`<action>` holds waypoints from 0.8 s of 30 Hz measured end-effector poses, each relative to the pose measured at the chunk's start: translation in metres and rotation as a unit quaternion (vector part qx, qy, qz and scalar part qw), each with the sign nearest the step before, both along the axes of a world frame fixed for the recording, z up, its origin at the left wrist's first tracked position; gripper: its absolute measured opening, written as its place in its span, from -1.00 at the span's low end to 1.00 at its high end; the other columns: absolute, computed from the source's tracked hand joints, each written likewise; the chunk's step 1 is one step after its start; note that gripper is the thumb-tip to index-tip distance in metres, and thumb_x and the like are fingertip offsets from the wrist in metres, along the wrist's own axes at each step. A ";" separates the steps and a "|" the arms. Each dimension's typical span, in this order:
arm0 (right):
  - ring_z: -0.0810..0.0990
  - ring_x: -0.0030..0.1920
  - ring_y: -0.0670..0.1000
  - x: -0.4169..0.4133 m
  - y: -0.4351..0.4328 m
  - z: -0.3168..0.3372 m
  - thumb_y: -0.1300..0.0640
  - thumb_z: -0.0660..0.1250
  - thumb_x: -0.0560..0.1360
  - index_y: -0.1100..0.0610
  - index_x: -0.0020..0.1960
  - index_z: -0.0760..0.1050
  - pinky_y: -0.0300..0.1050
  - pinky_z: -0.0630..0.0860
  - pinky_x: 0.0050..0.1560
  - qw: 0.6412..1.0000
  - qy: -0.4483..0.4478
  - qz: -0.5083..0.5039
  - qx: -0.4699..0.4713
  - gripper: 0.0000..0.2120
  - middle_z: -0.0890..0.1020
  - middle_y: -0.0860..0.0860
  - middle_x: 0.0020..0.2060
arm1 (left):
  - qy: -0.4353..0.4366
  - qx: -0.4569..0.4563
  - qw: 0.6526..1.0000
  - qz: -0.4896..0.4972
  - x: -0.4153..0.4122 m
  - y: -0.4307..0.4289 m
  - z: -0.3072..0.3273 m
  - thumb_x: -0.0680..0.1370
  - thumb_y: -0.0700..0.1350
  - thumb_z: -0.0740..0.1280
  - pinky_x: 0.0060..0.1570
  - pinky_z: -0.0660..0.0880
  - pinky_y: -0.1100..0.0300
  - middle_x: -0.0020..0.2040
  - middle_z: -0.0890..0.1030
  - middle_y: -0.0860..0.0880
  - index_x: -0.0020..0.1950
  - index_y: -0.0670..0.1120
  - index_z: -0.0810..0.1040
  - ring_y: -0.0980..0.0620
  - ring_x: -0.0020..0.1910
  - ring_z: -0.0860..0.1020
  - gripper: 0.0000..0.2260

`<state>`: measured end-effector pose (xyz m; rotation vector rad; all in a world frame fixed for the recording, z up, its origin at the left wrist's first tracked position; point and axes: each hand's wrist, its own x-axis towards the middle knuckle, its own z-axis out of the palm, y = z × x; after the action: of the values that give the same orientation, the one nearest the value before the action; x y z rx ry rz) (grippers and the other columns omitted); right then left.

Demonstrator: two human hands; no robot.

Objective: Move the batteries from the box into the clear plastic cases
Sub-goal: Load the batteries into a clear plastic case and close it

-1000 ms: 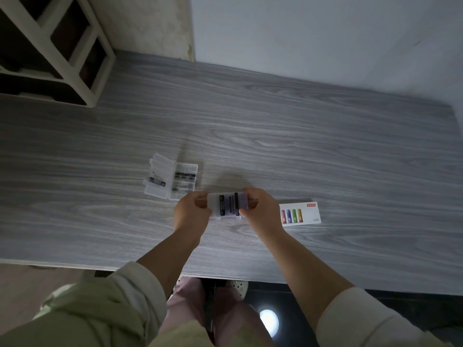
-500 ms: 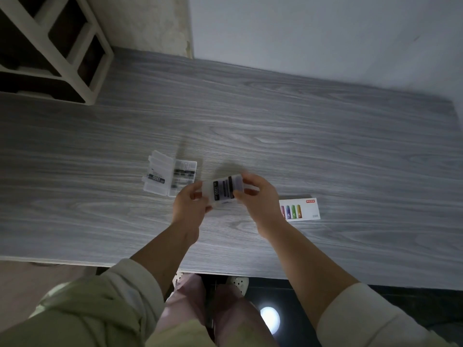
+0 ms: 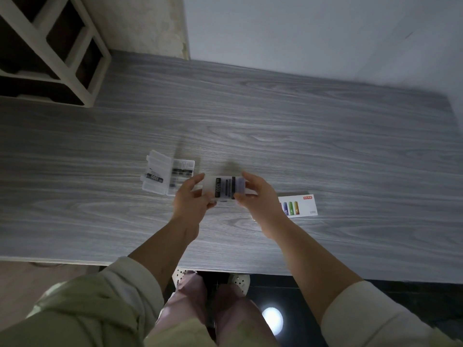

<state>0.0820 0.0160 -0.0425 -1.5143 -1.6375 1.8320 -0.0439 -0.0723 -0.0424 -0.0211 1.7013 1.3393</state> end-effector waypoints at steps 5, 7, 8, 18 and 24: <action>0.60 0.09 -0.02 0.005 0.003 0.005 0.35 0.41 0.42 0.03 0.37 0.39 -0.13 0.64 -0.06 1.000 0.014 -0.012 0.008 -0.42 0.57 0.00 0.16 | 0.031 0.024 0.999 -0.032 0.004 -0.001 0.005 0.51 -0.41 0.31 0.04 0.59 0.08 0.02 0.60 -0.06 0.27 0.06 0.51 -0.02 -0.02 0.61 -0.54; 0.60 0.05 -0.07 0.006 0.004 0.007 0.36 0.40 0.43 0.03 0.37 0.40 -0.15 0.64 -0.07 1.000 0.021 -0.012 0.010 -0.43 0.58 -0.01 0.12 | 0.050 0.027 0.997 -0.059 0.002 -0.001 0.006 0.52 -0.39 0.31 0.05 0.60 0.08 0.12 0.56 -0.09 0.24 0.04 0.55 -0.03 0.05 0.60 -0.59; 0.60 0.05 -0.08 0.006 0.005 0.007 0.36 0.40 0.43 0.04 0.36 0.41 -0.12 0.64 -0.04 1.000 0.025 -0.013 0.012 -0.45 0.59 0.00 0.13 | 0.056 0.028 0.995 -0.071 0.001 -0.001 0.006 0.52 -0.38 0.31 0.06 0.59 0.07 0.14 0.55 -0.08 0.24 0.03 0.55 -0.03 0.07 0.59 -0.60; 0.62 0.03 -0.15 0.000 0.011 0.013 0.34 0.35 0.46 -0.18 -0.03 0.49 -0.28 0.54 -0.03 0.998 0.053 0.016 0.042 -0.61 0.65 -0.02 0.03 | 0.055 0.022 0.995 -0.076 0.001 -0.002 0.004 0.52 -0.33 0.34 -0.05 0.60 0.15 0.11 0.55 -0.14 0.38 0.06 0.42 -0.08 0.02 0.63 -0.51; 0.62 0.06 -0.03 0.000 0.014 0.017 0.29 0.34 0.47 -0.22 -0.11 0.57 -0.03 0.58 0.09 0.992 0.038 0.086 0.080 -0.63 0.64 0.05 0.07 | 0.033 0.034 0.995 -0.089 -0.001 -0.007 0.003 0.51 -0.32 0.37 0.07 0.60 0.03 0.15 0.53 -0.18 0.38 0.05 0.41 -0.11 0.10 0.60 -0.50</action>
<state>0.0819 0.0305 -0.0260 -1.2577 -1.8782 1.7692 -0.0454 -0.0789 -0.0398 0.2126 1.6693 1.2761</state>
